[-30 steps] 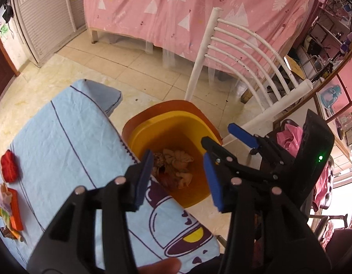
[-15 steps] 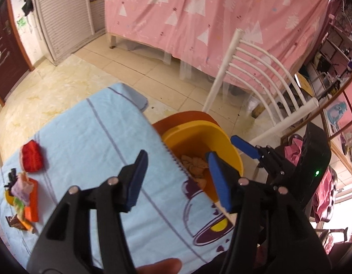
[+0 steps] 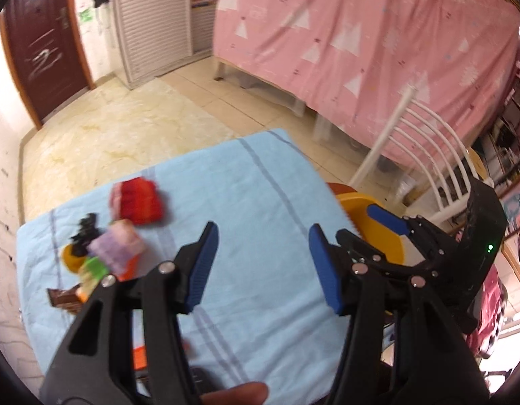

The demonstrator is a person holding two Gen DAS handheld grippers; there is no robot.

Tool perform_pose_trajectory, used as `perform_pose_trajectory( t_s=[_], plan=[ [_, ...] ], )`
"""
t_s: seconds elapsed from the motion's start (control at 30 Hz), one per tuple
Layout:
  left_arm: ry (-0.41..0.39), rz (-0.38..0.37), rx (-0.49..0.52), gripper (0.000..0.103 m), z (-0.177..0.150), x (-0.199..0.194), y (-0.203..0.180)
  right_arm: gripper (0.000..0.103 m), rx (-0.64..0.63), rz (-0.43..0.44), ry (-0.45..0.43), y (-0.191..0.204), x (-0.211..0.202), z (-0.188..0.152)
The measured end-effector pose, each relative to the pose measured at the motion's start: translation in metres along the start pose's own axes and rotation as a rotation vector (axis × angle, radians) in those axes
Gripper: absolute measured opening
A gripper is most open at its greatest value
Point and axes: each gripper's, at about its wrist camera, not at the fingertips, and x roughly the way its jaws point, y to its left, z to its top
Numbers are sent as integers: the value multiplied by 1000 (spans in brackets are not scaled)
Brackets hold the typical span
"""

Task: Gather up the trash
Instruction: 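Move both tools back over the bedsheet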

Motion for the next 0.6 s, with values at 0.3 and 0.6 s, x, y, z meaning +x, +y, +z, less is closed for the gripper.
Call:
perform_pose_trajectory(
  t_s=[0.3, 0.6],
  plan=[
    [-35, 32, -82, 57, -12, -23, 58, 58, -104, 20, 29, 59, 16, 12],
    [-78, 110, -157, 68, -30, -50, 125, 58, -191, 73, 56, 118, 38, 17]
  ],
)
